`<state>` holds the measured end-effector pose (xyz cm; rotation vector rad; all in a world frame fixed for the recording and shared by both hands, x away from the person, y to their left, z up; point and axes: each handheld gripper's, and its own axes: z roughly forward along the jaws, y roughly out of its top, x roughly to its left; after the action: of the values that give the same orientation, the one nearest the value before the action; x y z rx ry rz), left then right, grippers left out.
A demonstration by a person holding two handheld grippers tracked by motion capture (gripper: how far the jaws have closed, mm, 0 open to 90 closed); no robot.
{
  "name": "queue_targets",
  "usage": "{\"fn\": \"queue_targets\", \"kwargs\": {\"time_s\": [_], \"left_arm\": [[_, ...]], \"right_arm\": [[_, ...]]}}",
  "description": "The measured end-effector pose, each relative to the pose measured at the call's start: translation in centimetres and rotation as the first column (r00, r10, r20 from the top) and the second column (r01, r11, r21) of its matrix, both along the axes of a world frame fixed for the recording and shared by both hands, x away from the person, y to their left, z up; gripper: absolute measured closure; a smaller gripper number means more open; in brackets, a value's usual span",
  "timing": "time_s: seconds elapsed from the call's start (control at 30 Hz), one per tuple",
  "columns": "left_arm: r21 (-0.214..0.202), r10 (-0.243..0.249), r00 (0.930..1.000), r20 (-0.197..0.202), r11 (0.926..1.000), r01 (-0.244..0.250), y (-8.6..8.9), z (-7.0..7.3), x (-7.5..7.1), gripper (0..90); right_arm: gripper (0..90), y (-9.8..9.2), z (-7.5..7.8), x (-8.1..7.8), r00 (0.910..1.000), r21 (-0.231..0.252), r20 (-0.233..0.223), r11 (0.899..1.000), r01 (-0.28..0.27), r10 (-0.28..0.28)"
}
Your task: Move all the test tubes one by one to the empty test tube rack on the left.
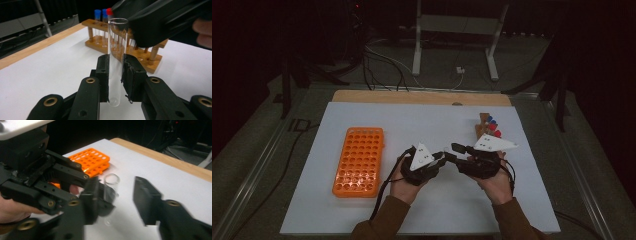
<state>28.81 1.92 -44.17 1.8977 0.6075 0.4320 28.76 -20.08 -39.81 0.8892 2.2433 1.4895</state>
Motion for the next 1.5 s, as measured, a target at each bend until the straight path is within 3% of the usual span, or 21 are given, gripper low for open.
{"fn": "queue_targets", "kwargs": {"time_s": [0.33,0.47,0.53,0.77,0.93,0.97,1.0,1.03,1.07,1.5], "left_arm": [[-0.012,0.074,0.9972,-0.009,0.9972,-0.074,3.0,0.1,0.6,75.7],[-0.014,0.101,0.9948,-0.009,0.9947,-0.101,4.3,0.3,0.8,75.7],[-0.02,0.133,0.9911,-0.009,0.9909,-0.133,5.8,0.5,1.0,75.7],[-0.035,0.197,0.9804,-0.005,0.9798,-0.197,9.2,0.9,1.3,75.7],[-0.038,0.269,0.9631,-0.001,0.9624,-0.269,12.6,1.1,1.7,75.7],[-0.038,0.269,0.9631,-0.001,0.9624,-0.269,12.6,1.1,1.7,75.7],[-0.037,0.291,0.9566,-0.005,0.9559,-0.291,13.5,1.0,1.8,75.7],[-0.037,0.291,0.9566,-0.005,0.9559,-0.291,13.5,1.0,1.8,75.7],[-0.03,0.31,0.9505,-0.009,0.9501,-0.311,14.3,0.9,1.9,75.7],[0.038,0.368,0.928,-0.055,0.9295,-0.367,16.1,-1.2,3.0,75.7]], "right_arm": [[16.0,-2.8,-0.1,-0.7,0.9924,-0.009,0.033,0.993,0.119,-0.119],[7.2,-4.2,-0.1,-1.2,0.9867,-0.005,0.05,0.988,0.155,-0.155],[3.1,-4.9,-0.1,-1.4,0.9829,-0.006,0.055,0.984,0.176,-0.176],[0.1,-6.6,-0.2,-2.0,0.9736,-0.004,0.067,0.976,0.219,-0.218],[0.1,-8.0,-0.6,-2.4,0.9666,-0.005,0.069,0.969,0.248,-0.247],[0.1,-8.0,-0.6,-2.4,0.9666,-0.005,0.069,0.969,0.248,-0.247],[0.1,-8.4,-0.7,-2.5,0.9646,-0.003,0.067,0.967,0.256,-0.255],[0.1,-8.5,-0.8,-2.6,0.963,-0.002,0.067,0.965,0.262,-0.261],[0.1,-8.7,-0.8,-2.6,0.9623,0.001,0.065,0.964,0.264,-0.264],[0.1,-9.1,-1.2,-2.8,0.9604,0.017,0.061,0.962,0.271,-0.272]]}}
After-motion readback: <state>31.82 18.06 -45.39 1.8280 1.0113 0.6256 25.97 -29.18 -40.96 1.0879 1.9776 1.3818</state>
